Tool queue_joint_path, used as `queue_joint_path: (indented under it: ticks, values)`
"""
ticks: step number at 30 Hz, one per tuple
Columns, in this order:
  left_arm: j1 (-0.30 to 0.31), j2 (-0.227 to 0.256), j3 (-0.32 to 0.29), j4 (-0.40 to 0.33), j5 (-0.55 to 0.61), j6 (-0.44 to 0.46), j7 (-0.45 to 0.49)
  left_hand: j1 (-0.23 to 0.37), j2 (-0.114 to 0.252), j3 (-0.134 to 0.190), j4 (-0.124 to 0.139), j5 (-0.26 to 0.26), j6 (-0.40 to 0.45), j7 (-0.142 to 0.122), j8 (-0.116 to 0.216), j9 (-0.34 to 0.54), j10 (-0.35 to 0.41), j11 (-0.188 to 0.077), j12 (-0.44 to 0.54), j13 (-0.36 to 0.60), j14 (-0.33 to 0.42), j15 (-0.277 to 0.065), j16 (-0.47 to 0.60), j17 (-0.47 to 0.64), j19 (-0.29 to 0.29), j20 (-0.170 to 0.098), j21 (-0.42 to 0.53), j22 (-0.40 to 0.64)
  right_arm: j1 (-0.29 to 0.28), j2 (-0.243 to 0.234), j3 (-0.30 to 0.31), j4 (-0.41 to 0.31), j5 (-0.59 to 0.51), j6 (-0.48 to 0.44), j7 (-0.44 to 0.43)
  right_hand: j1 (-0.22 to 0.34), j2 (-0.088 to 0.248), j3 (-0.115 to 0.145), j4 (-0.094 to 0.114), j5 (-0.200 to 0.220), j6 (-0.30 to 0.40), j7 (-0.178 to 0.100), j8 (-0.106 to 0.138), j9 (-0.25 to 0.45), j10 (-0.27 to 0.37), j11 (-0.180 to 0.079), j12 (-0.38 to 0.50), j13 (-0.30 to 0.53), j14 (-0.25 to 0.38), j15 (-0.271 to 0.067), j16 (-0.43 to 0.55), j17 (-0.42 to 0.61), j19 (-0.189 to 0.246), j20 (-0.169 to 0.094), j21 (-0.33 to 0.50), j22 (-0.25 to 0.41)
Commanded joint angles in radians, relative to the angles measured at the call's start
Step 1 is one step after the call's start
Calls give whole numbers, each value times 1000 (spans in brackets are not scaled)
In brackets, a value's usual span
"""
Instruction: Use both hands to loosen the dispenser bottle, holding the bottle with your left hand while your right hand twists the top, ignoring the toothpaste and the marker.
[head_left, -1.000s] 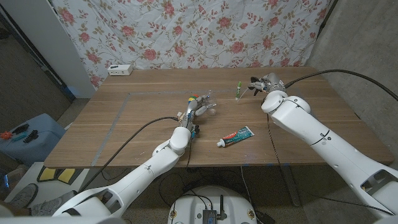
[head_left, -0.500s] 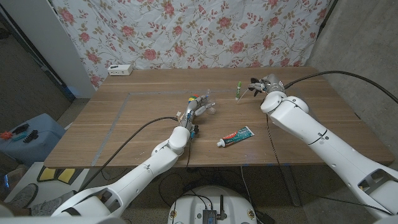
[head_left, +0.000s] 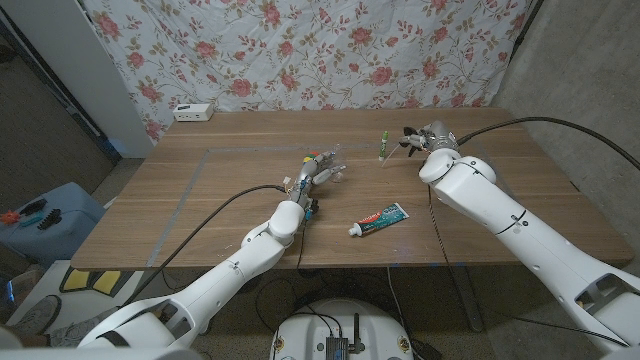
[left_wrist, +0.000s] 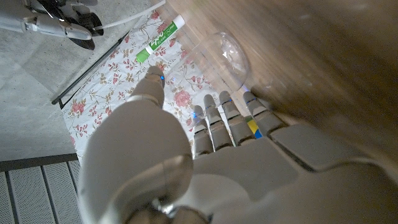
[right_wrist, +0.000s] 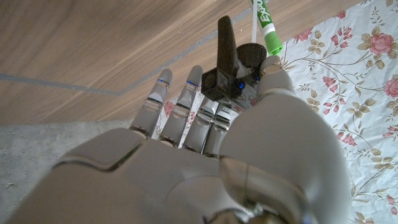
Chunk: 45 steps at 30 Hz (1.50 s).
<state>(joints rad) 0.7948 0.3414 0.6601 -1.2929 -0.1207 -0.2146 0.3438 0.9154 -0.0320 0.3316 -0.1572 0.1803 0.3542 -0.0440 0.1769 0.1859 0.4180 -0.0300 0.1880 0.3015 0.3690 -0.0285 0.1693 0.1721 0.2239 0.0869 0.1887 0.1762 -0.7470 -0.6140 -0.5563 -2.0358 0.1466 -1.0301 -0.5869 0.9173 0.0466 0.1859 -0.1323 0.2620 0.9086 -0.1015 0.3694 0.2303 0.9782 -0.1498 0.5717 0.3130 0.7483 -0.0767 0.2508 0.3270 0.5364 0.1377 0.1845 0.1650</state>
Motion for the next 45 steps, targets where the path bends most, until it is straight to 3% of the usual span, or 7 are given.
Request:
queue_joint_path:
  ticks: [1, 13, 32, 45]
  values:
    - [-6, 14, 1, -12, -14, 6, -34, -1, -19, -11, 4, 3, -27, 4, -3, 1, -29, 5, -6, -7, -30, 8, -2, -1, -14, 4, -1, 1, -13, 7, 8, 17, 4, 15, -13, 2, 6, 2, -1, 0, 3, -6, 7, 4, -5, -1, 1, 6, 0, -94, -7, 4, -1, 3, 3, 4]
    - [-1, 37, -3, -40, -36, 20, -76, -15, -32, -35, 15, 17, -118, 18, -3, -3, -119, 47, -5, -44, -136, 48, -2, -2, -54, 13, -4, -1, -29, 20, 19, 64, 11, 47, -28, 2, 6, 2, -1, 0, 3, -6, 7, 3, -5, 0, 1, 5, 3, -95, -8, 4, 1, 1, 3, 4]
    - [26, 69, -30, -105, -36, 20, -61, -32, -34, -50, 25, 23, -154, 30, -2, -4, -167, 48, -4, -64, -185, 60, -1, -2, -89, 15, -9, -2, -40, 51, 38, 161, 35, 103, -45, 0, 4, 1, -2, -2, -13, -7, 1, 1, -25, 1, -6, 3, -2, -93, -13, 5, 3, 0, 4, 4]
    - [24, 62, -46, -99, -42, -15, -55, -55, -37, -63, 36, 25, -164, 33, -1, -5, -179, 51, -2, -71, -200, 65, 1, -2, -103, 19, -9, -2, -24, 47, 38, 185, 77, 96, -12, -33, -6, -8, 9, -3, -137, 20, -59, -7, -118, 27, -44, -8, -54, -59, -44, -3, -15, 17, -1, 4]
